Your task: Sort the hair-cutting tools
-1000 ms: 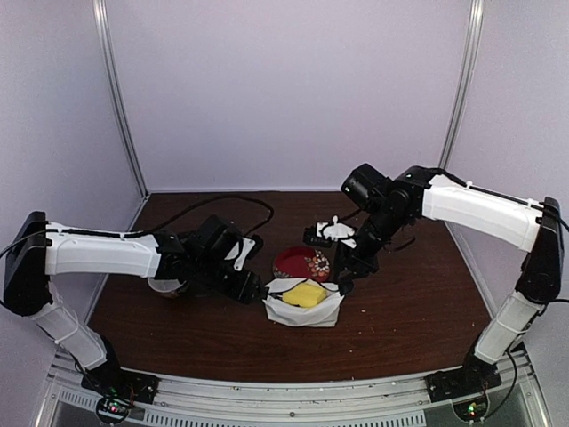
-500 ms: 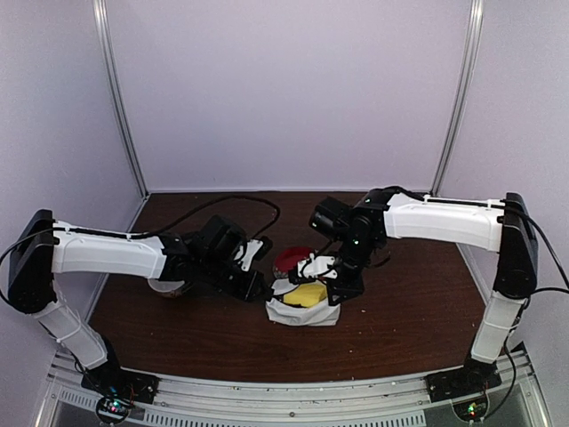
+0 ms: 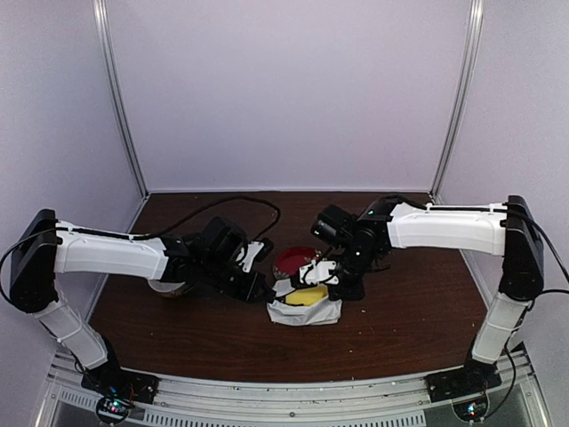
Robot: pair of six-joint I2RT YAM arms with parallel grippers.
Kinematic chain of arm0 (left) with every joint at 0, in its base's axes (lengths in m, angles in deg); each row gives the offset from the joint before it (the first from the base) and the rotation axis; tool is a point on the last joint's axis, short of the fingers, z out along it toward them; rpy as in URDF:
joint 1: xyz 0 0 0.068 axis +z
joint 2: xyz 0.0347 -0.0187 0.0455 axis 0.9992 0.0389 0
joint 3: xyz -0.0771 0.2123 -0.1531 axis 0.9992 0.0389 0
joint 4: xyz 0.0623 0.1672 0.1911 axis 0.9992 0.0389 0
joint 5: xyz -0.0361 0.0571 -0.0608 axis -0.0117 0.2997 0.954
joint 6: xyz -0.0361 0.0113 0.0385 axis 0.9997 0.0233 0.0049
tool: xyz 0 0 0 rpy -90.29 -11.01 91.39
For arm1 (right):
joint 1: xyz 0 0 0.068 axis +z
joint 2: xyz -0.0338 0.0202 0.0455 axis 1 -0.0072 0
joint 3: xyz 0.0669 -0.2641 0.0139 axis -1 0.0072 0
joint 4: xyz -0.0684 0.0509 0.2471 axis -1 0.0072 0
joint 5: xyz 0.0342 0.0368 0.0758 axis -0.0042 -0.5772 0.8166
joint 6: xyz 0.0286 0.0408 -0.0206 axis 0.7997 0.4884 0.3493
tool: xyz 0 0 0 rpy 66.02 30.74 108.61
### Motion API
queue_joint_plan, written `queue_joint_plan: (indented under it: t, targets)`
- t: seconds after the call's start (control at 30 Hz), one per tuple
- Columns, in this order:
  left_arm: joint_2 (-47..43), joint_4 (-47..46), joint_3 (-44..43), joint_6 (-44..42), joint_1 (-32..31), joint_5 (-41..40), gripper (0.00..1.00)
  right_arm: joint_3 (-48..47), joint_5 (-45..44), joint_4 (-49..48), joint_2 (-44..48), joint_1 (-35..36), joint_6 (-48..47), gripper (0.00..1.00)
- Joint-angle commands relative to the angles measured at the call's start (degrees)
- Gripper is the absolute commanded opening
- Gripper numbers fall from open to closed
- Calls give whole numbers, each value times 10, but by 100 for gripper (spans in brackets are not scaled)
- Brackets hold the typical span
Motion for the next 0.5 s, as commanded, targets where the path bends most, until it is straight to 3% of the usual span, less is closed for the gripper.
queue_joint_plan:
  t: [0.0,0.17,0.37,0.47]
  targets:
    - [18,25,11,22,9,-31,0,56,-16,-86,125,8,0,0]
    - [21,30,12,34,17,-21,0,157,-29,-206,260,18,18,0]
    - [-9,22,8,32,17,-31,0,234,-47,-238,262,17,14,0]
    - [-31,15,7,24,17,-28,0,231,-13,-185,251,17,2,0]
